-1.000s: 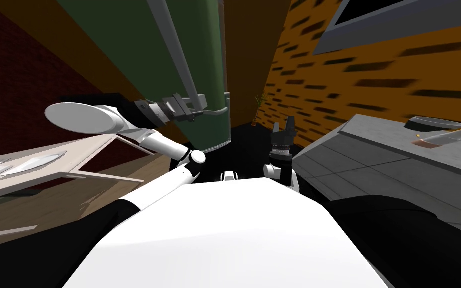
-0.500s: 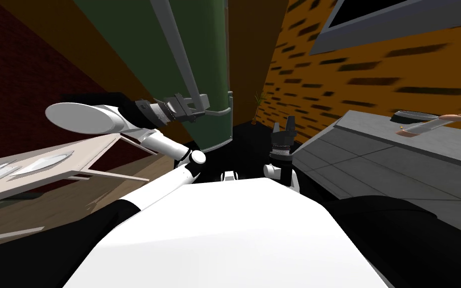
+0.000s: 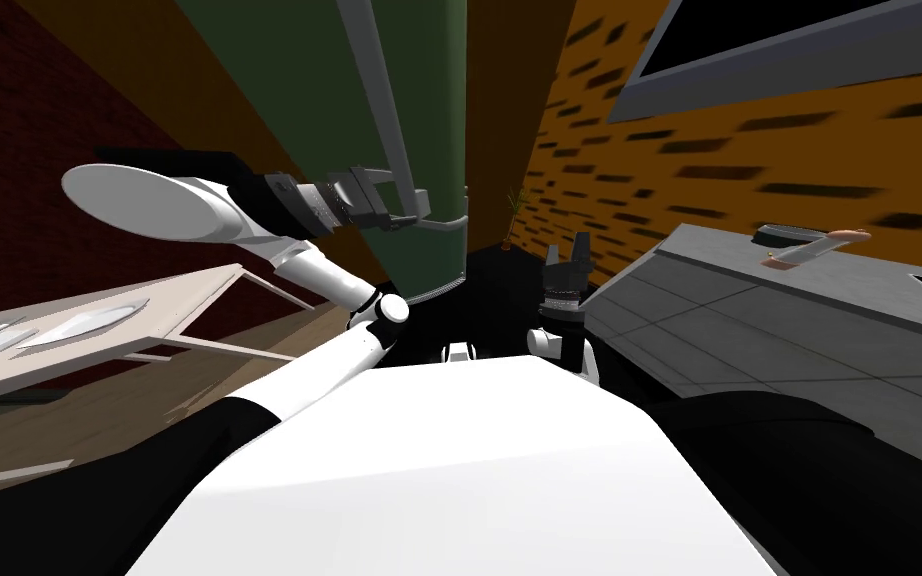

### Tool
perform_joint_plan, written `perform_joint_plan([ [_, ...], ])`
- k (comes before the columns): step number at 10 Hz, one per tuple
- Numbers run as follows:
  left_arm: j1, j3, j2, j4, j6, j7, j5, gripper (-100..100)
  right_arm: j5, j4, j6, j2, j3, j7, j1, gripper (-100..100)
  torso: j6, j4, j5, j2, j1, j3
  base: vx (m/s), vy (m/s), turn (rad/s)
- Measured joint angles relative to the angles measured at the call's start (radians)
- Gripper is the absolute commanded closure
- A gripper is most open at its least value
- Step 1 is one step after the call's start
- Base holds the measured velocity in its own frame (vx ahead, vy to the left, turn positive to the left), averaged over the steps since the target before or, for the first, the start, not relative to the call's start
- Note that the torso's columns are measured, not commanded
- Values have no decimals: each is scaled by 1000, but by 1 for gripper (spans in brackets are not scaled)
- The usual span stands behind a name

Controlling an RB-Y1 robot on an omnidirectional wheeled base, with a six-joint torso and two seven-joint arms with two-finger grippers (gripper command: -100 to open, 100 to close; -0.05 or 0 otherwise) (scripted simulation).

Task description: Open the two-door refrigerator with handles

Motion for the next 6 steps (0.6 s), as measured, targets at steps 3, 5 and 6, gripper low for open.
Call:
perform_joint_plan([
  [3, -45, -43, 31, 42, -35, 33, -25, 0, 0, 0, 0, 0, 0, 0, 0, 0, -1, 0, 2, 3, 6, 3, -18, 13, -5],
  [5, -45, -43, 31, 41, -35, 33, -25, 0, 0, 0, 0, 0, 0, 0, 0, 0, 0, -1, 1, 3, 3, 3, 0, 0, 0],
  [6, -45, -43, 31, 41, -35, 33, -25, 0, 0, 0, 0, 0, 0, 0, 0, 0, 0, 0, 1, 3, 3, 3, 0, 0, 0],
])
